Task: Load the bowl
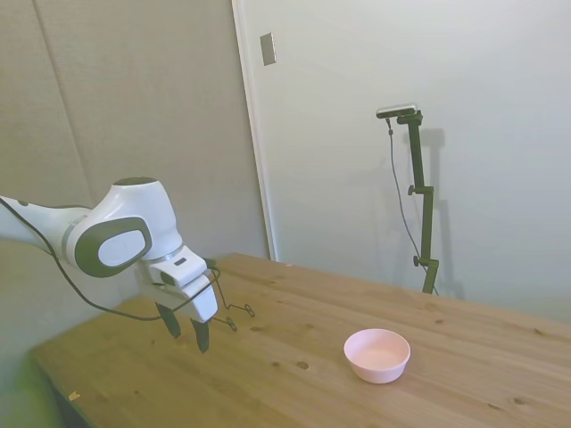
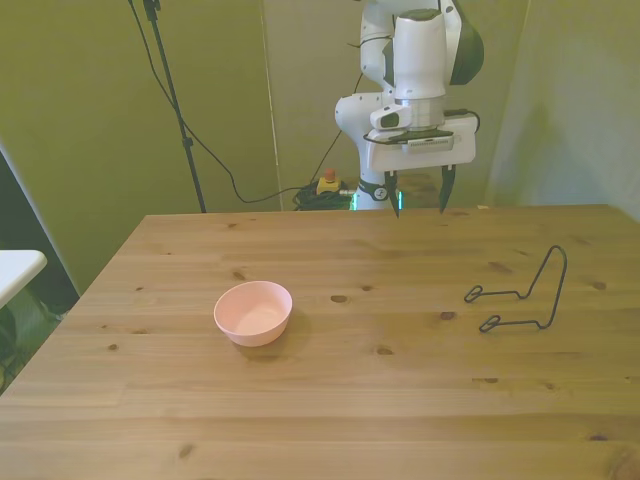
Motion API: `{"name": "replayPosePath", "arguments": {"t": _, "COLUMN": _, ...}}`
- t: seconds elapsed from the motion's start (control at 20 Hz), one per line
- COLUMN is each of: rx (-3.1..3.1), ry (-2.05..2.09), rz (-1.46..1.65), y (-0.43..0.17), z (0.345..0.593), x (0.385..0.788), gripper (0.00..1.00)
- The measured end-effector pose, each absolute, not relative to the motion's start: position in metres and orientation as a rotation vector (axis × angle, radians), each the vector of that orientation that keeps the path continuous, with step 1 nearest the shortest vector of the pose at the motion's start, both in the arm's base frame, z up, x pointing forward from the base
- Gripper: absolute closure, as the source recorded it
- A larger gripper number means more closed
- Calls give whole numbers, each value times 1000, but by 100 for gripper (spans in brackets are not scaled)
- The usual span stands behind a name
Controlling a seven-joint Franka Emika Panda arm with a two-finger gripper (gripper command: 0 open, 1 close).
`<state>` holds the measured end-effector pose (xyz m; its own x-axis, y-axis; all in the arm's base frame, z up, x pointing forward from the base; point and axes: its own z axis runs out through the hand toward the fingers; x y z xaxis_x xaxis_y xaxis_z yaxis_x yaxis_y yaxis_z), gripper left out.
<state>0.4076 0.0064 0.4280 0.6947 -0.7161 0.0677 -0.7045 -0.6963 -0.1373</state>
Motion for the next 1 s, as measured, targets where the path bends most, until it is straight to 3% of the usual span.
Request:
{"name": "replayPosePath", "arguments": {"t": 0.15, "rx": -2832, "ry": 1186, "rz": -167, "y": 6, "z": 428, "x": 407, "gripper": 0}}
{"name": "replayPosePath", "arguments": {"t": 0.5, "rx": -2871, "ry": 1252, "rz": -334, "y": -42, "z": 464, "x": 443, "gripper": 0}}
{"name": "replayPosePath", "arguments": {"t": 1.0, "rx": -2772, "ry": 1488, "rz": -588, "y": -157, "z": 461, "x": 513, "gripper": 0}}
